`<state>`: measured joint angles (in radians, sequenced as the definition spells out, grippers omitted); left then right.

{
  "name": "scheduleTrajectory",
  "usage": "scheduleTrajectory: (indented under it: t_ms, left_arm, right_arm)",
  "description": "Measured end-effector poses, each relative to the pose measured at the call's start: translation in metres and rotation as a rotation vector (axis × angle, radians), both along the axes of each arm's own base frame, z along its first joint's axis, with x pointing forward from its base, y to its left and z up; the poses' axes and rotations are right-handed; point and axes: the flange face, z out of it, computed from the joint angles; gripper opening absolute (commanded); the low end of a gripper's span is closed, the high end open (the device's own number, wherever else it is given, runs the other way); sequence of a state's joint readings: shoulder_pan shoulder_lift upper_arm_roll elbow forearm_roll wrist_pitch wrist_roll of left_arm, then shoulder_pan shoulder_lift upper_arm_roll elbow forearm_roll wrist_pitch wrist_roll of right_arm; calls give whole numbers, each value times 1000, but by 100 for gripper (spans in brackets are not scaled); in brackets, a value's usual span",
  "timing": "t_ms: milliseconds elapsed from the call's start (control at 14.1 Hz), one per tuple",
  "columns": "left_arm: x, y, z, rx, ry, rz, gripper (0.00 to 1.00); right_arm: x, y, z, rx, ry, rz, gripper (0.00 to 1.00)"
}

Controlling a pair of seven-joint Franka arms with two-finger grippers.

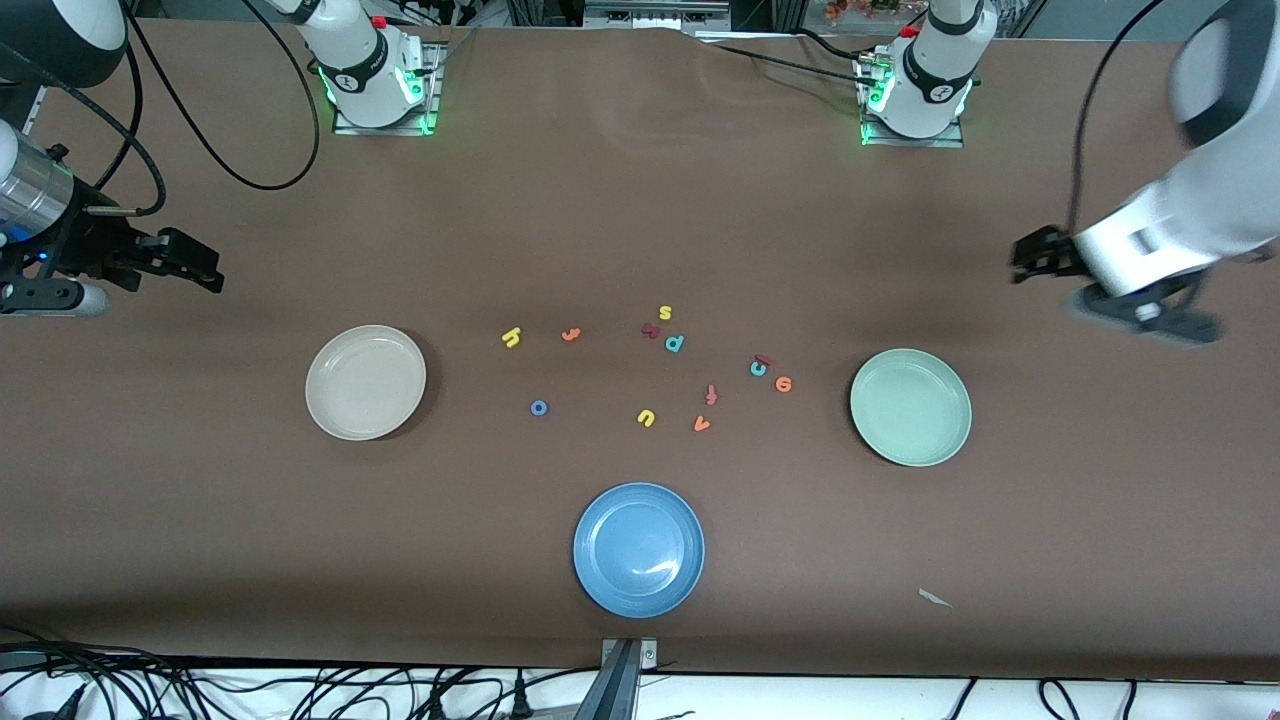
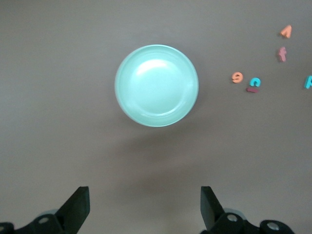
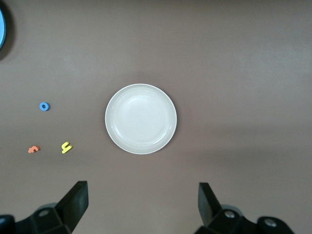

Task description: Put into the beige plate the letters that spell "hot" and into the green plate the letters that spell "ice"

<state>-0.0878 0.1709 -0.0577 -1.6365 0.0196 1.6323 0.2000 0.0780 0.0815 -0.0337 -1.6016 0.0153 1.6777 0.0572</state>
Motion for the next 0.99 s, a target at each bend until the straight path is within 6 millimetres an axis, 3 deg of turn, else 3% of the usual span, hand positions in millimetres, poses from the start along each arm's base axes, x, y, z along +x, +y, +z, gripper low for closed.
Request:
scheduleTrajectory:
  t_ms: [283,495,778,990]
  left_arm:
    - [37,-94,-84,1,52,-118,100]
    - [49,-127,-127,10,39,-72,100]
    - [41,-179,-155,29,8,12,100]
    - [40,-202,-195,31,4,20,100]
  right_arm:
    - [0,0,0,0,-1,0,100]
    - [0,0,0,0,-1,0,100]
    - [0,0,0,-1,0,0,100]
    - [3,0,-8,-2,15,0,100]
